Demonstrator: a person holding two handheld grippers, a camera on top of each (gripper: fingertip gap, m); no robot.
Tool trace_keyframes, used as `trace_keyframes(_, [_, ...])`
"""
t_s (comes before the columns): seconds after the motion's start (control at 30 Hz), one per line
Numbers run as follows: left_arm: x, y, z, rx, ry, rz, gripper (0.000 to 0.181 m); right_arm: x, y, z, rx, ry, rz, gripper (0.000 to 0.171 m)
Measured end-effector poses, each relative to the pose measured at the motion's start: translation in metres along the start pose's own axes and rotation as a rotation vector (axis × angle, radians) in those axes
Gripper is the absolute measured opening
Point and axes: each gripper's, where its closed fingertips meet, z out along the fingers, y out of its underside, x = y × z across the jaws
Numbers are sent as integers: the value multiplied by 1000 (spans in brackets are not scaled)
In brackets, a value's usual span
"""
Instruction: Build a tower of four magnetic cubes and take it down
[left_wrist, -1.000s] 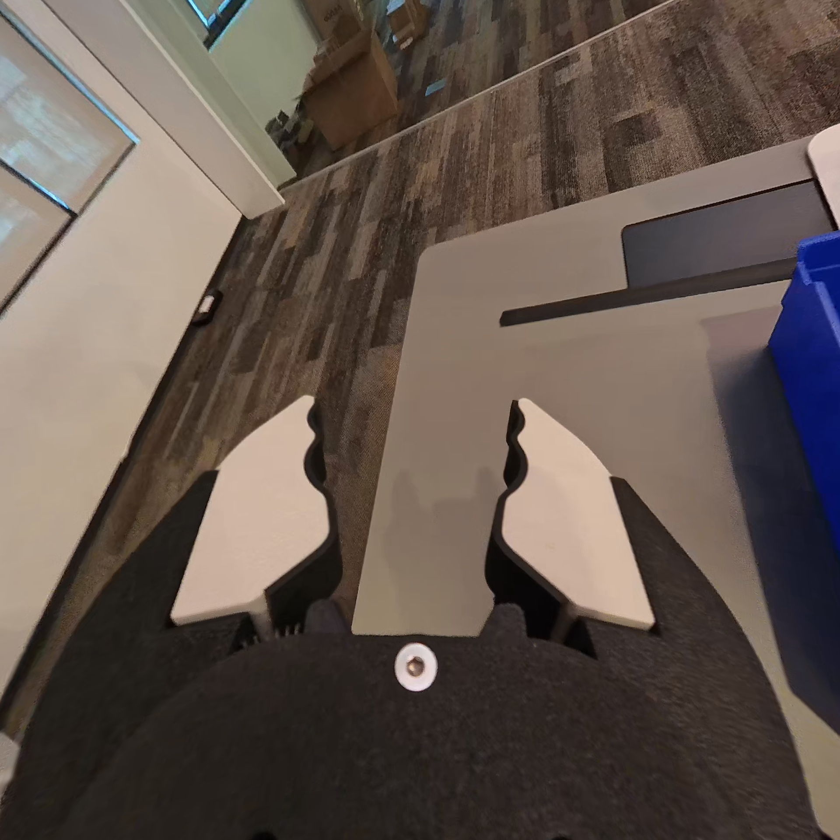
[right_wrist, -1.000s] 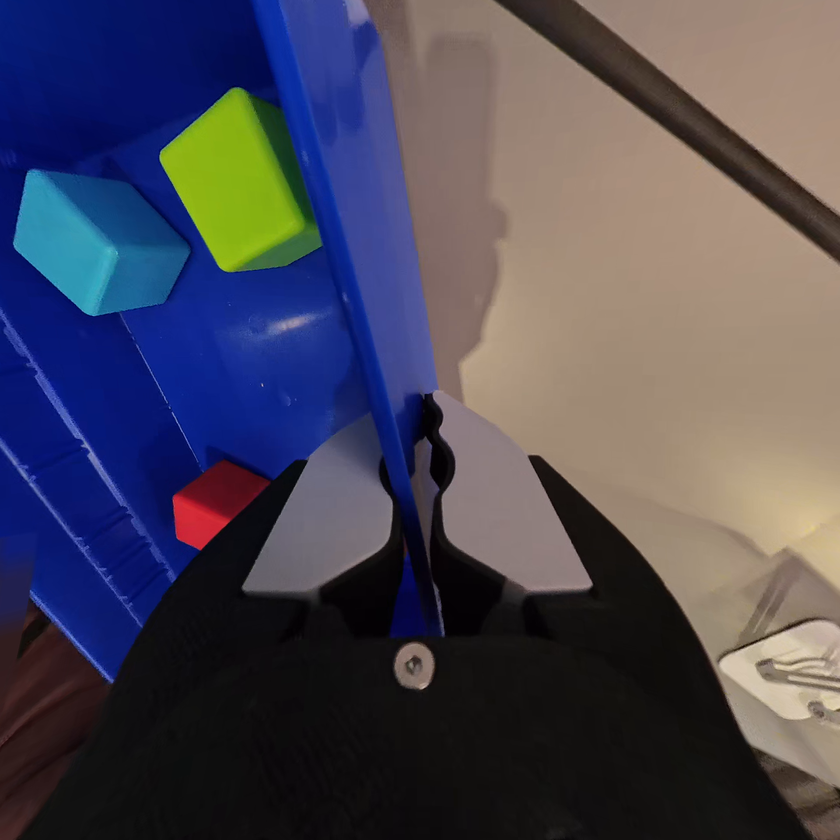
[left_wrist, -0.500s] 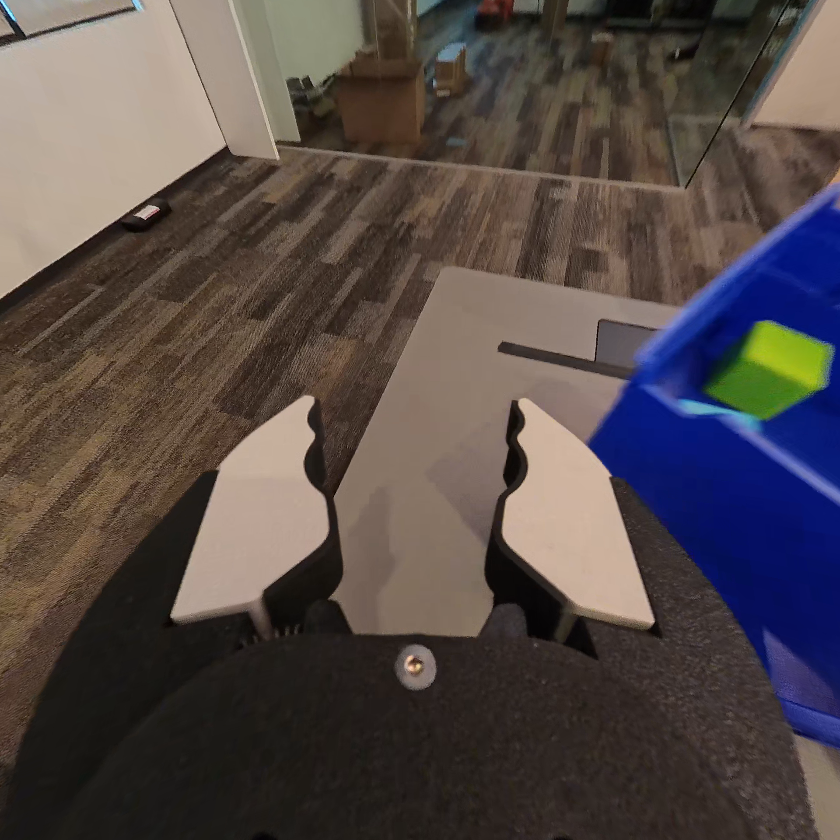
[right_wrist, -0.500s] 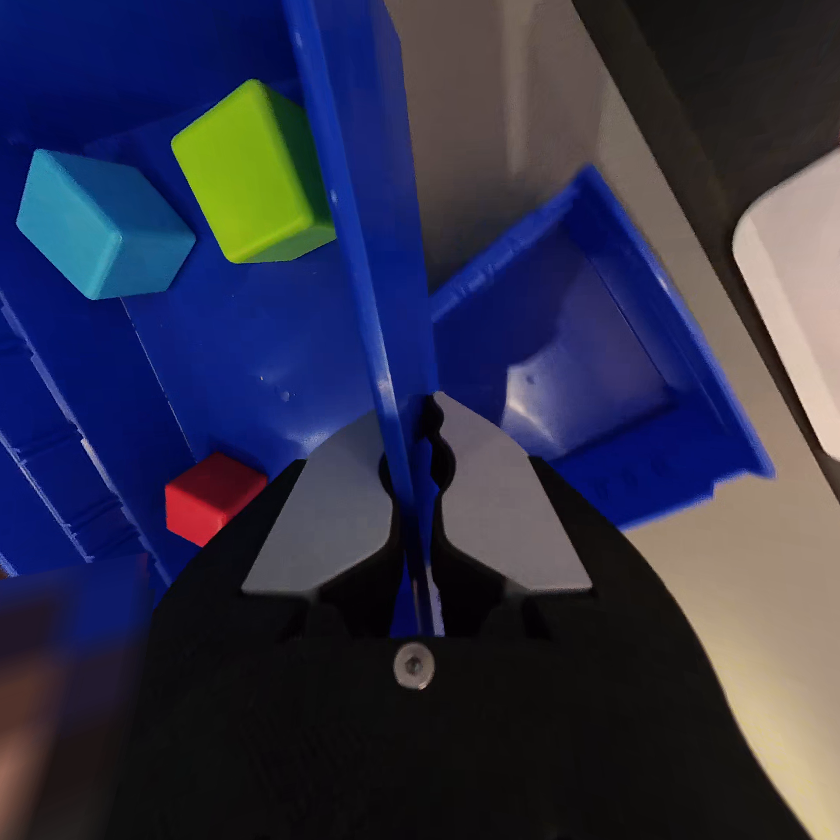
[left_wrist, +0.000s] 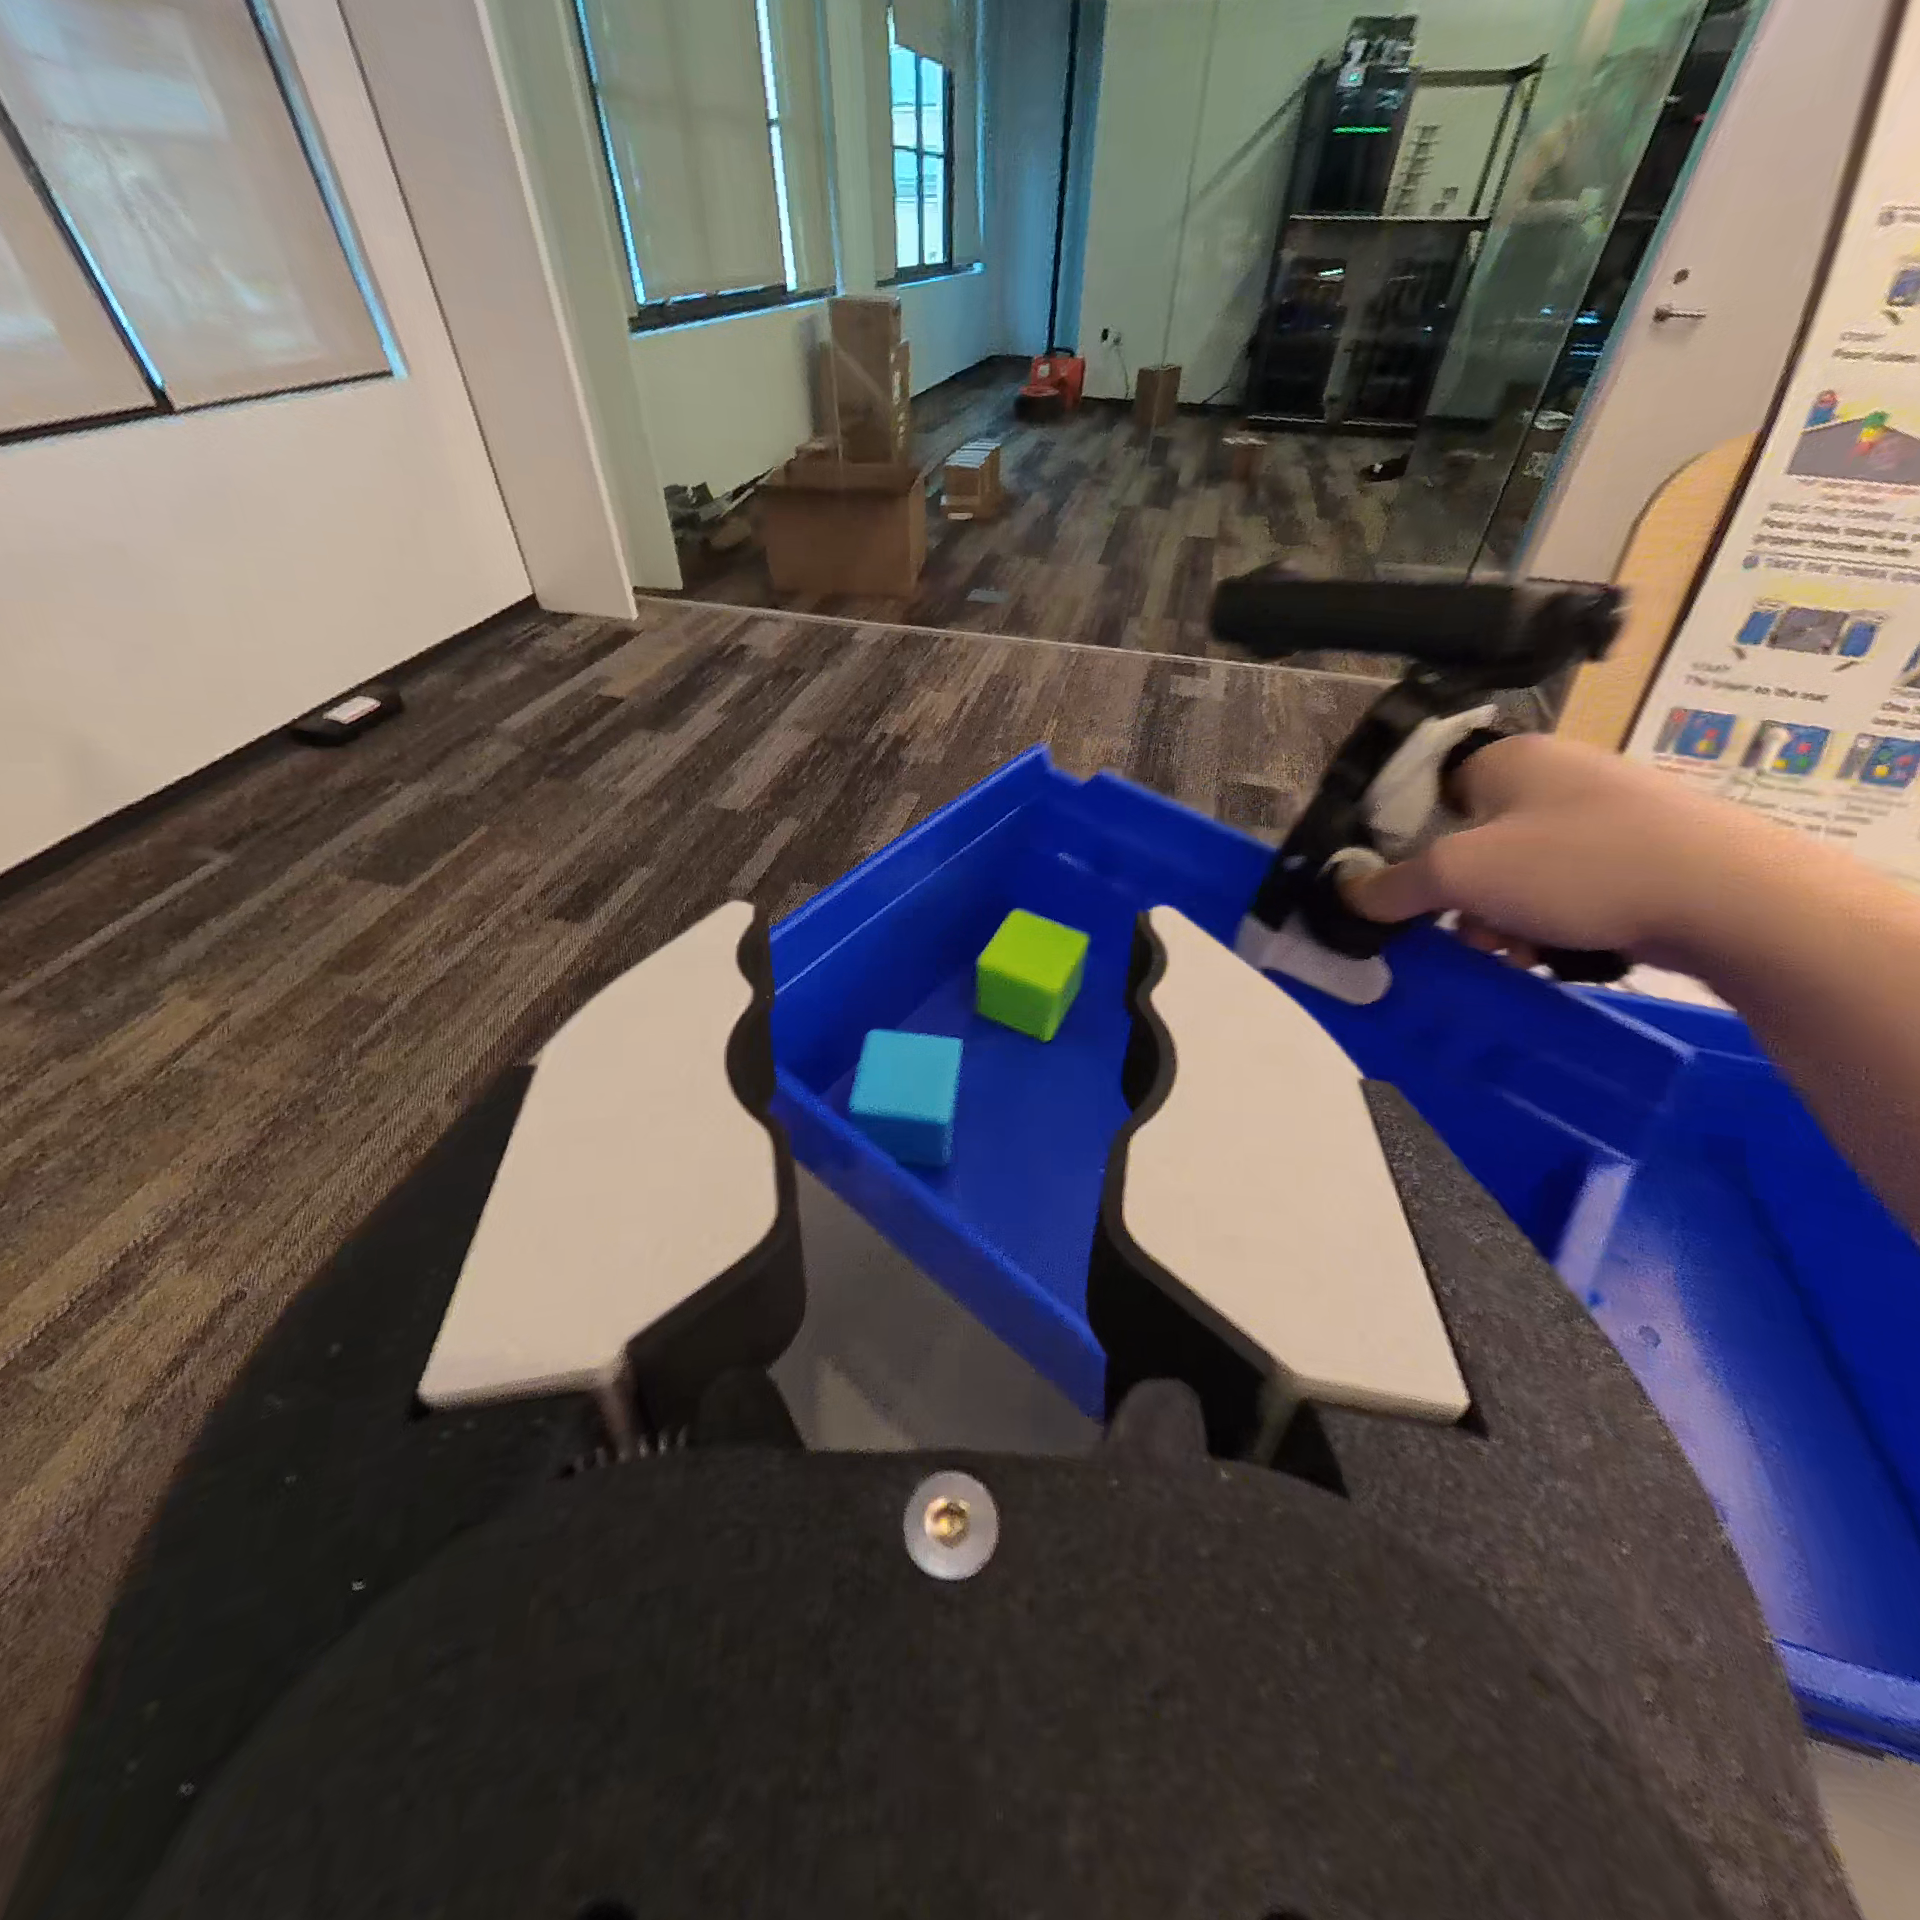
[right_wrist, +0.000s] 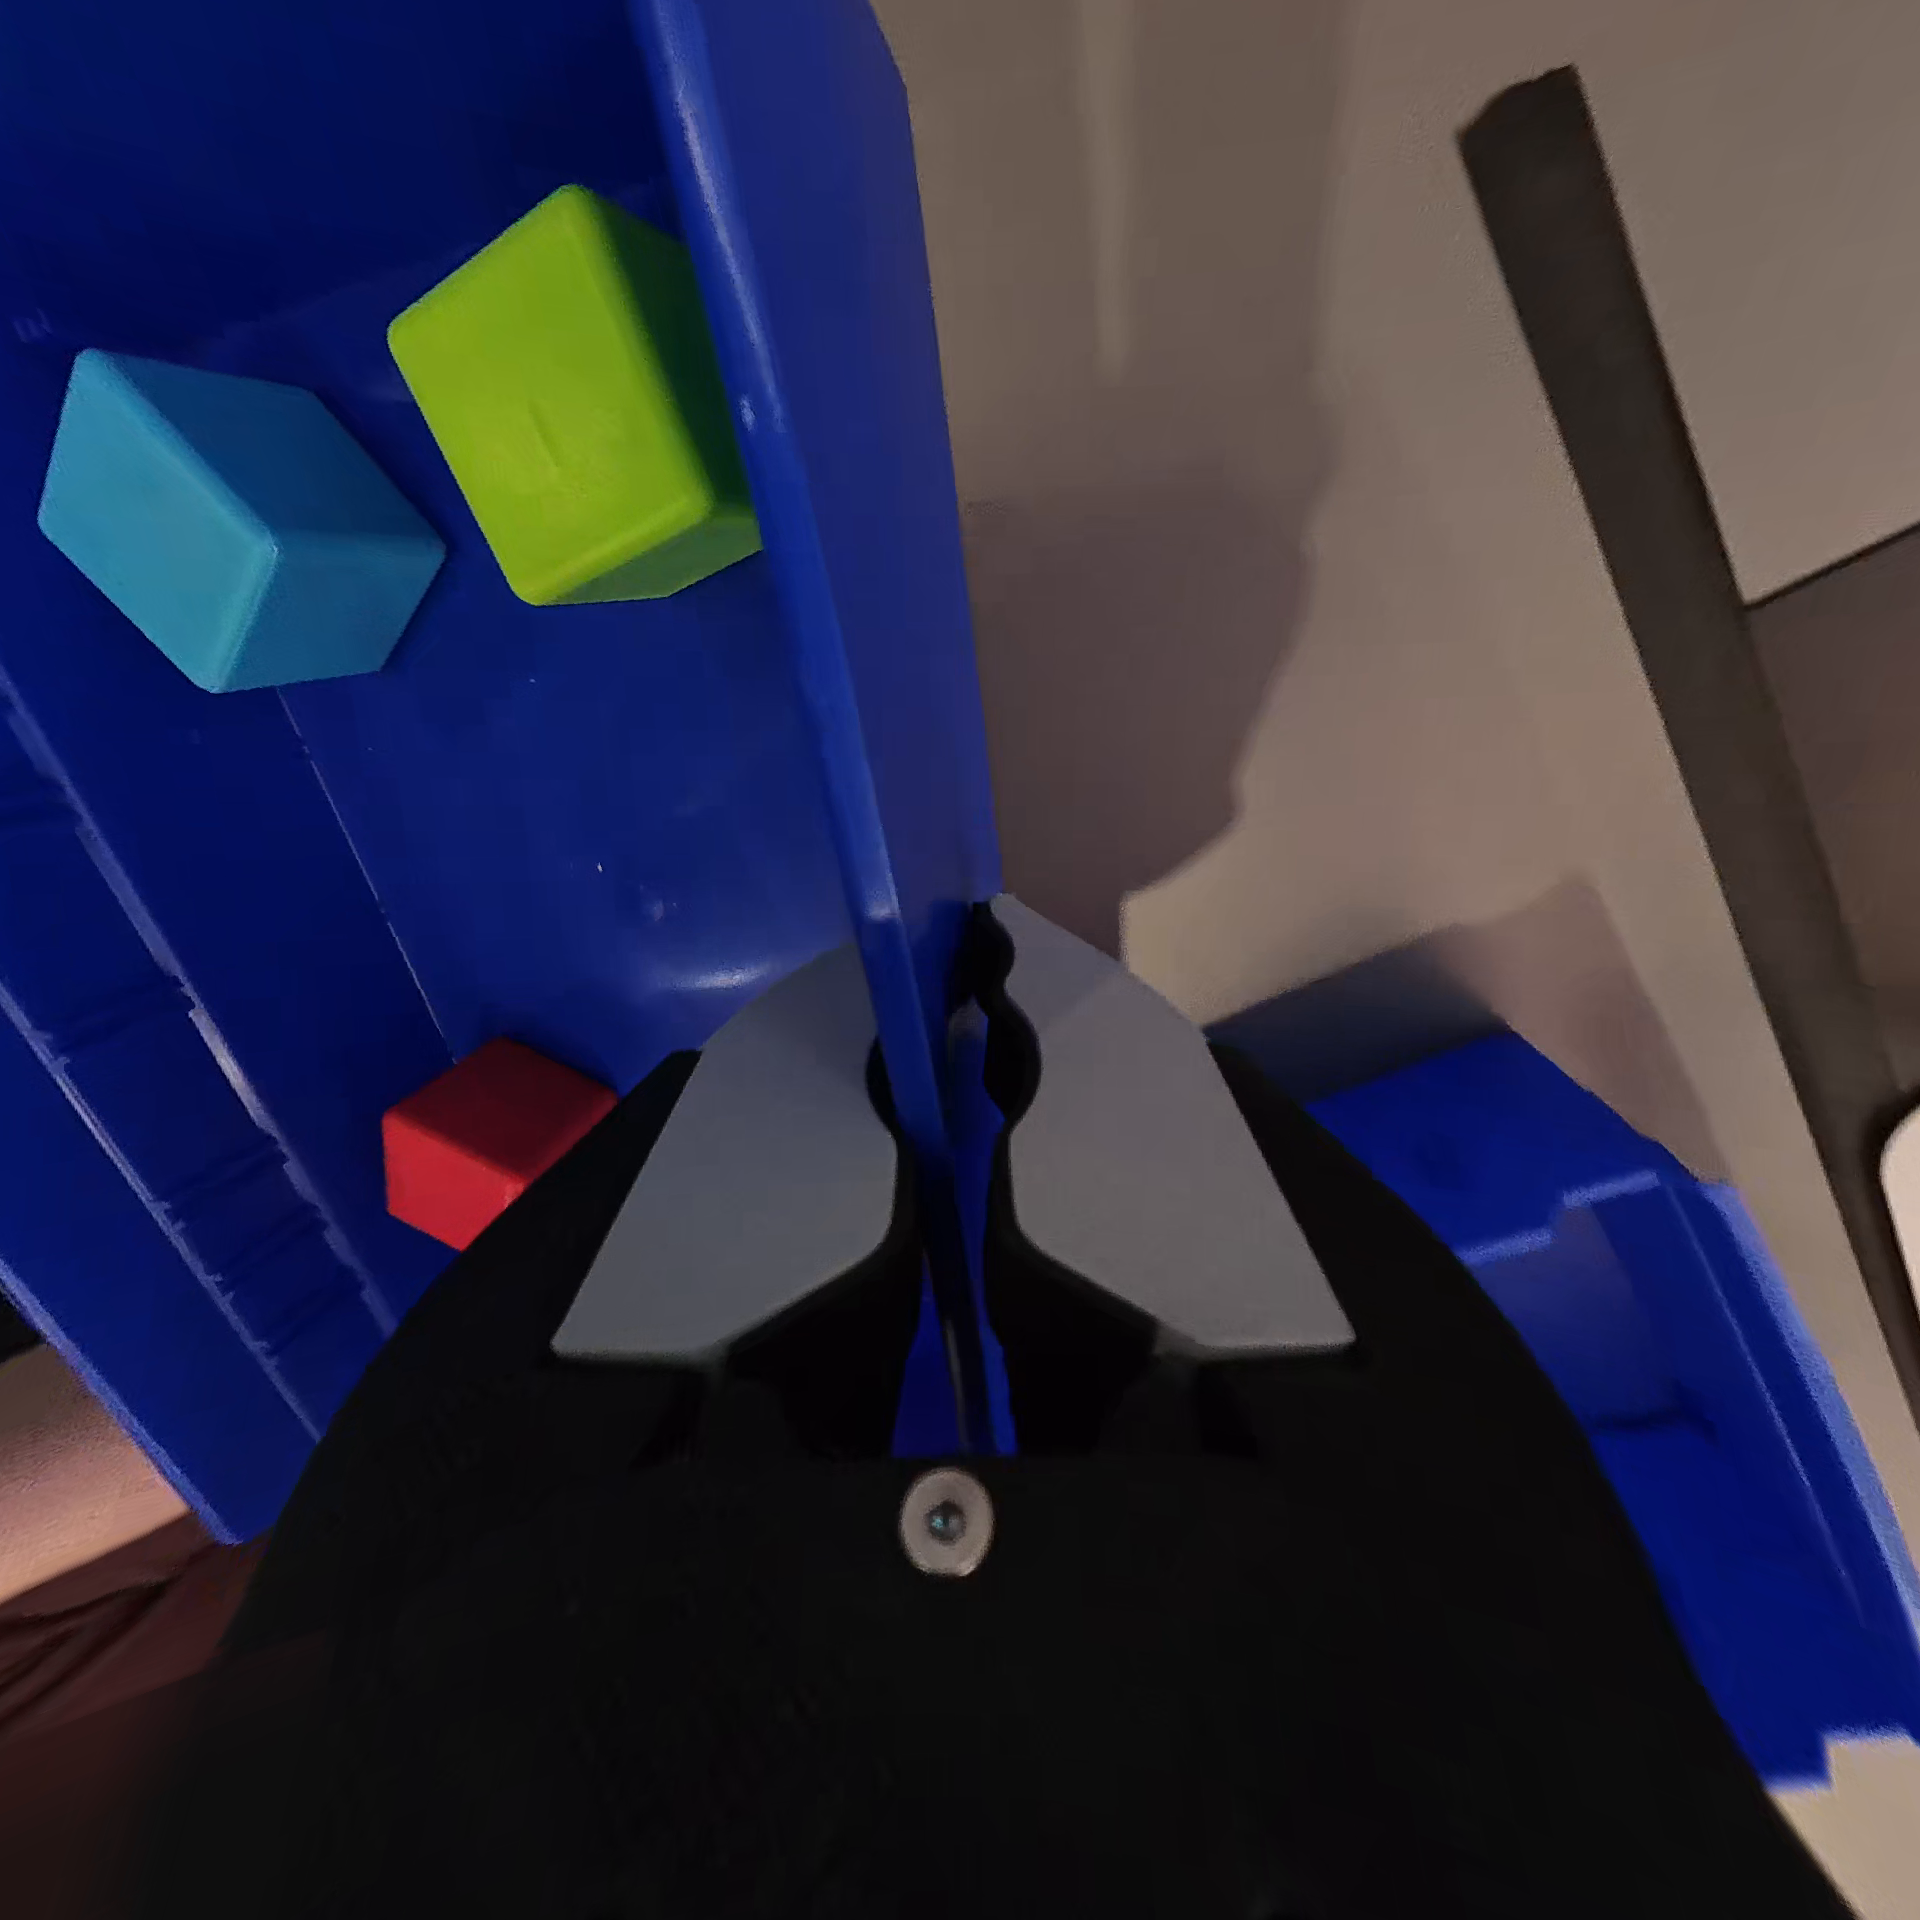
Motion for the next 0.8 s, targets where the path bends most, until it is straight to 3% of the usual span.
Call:
trace_keyframes(0.27, [26, -2, 1, 2, 77, 63, 65, 2, 0, 80, -54, 2, 43, 8])
trace_keyframes(0.5, [32, 4, 9, -28, 104, 73, 65, 11, 4, 100, 5, -21, 39, 12])
trace_keyframes(0.57, [36, 7, 11, -45, 121, 81, 67, 8, -8, 72, 146, -58, 10, 18])
trace_keyframes(0.67, [39, 9, 8, -62, 130, 112, 68, 17, -12, -31, 542, 86, -131, 20])
trace_keyframes(0.73, [41, 6, 3, -44, 137, 118, 68, 38, 24, -107, 787, 300, -200, 43])
trace_keyframes(0.8, [45, 3, -1, -24, 154, 108, 67, 77, 84, -155, 894, 498, -144, 45])
